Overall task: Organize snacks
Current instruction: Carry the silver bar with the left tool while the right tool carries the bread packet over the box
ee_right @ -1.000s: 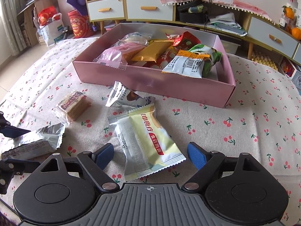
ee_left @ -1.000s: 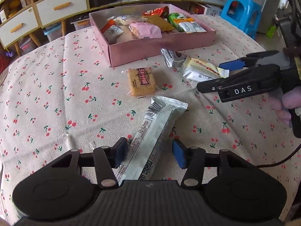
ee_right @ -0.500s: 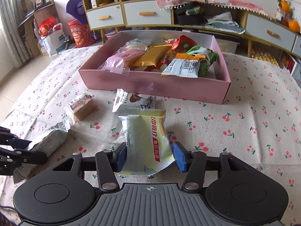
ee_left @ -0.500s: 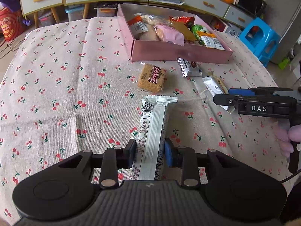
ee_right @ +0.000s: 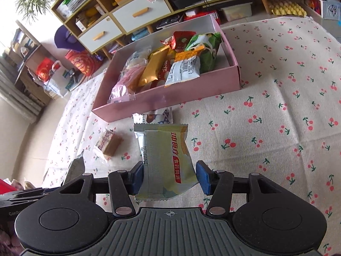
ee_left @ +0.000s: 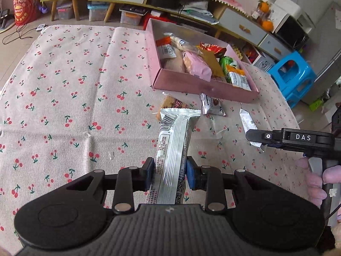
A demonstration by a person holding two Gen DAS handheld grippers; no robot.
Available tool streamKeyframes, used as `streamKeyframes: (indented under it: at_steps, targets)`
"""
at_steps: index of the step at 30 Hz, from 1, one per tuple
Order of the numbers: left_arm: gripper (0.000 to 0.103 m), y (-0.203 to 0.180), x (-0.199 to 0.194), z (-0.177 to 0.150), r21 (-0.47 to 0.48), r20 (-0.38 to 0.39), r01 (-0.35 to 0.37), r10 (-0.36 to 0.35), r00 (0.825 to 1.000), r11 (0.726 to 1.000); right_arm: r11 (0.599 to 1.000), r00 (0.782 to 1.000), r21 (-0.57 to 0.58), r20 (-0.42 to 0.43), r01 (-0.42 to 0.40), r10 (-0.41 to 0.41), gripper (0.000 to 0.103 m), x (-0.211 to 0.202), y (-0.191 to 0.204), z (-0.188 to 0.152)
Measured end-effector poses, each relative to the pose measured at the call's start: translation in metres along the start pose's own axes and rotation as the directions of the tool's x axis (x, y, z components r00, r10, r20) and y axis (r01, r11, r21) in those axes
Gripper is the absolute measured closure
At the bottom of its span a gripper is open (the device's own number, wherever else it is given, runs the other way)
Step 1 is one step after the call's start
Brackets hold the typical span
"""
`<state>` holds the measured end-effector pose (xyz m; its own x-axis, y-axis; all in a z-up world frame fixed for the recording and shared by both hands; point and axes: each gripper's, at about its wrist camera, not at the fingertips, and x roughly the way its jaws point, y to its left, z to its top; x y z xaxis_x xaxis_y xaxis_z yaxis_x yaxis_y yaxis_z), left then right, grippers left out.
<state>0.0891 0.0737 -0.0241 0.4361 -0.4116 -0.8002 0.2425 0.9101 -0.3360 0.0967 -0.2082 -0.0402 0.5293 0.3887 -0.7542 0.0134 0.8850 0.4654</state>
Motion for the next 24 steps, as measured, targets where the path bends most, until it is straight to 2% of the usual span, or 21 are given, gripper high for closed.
streamKeyframes:
  at_steps: [7, 15, 21, 24]
  targets:
    - [0.074, -0.011, 0.004, 0.018, -0.022, 0.033, 0.007, -0.006, 0.999, 1.0, 0.998, 0.999, 0.045, 0.03, -0.033, 0.032, 0.052, -0.009, 0.001, 0.015]
    - [0.074, -0.024, 0.021, 0.055, -0.077, 0.095, 0.017, -0.01, 0.995, 0.997, 0.989, 0.992, 0.132, 0.112, -0.073, 0.058, 0.052, -0.015, -0.002, 0.05]
    - [0.074, -0.024, 0.038, 0.075, -0.142, 0.143, 0.01, 0.011, 0.99, 0.99, 0.975, 0.987, 0.206, 0.15, -0.086, 0.056, 0.052, -0.007, -0.013, 0.068]
    - [0.074, -0.018, 0.038, 0.083, -0.165, 0.195, 0.017, 0.016, 0.981, 0.986, 0.968, 0.985, 0.234, 0.163, -0.093, 0.055, 0.052, -0.004, -0.018, 0.075]
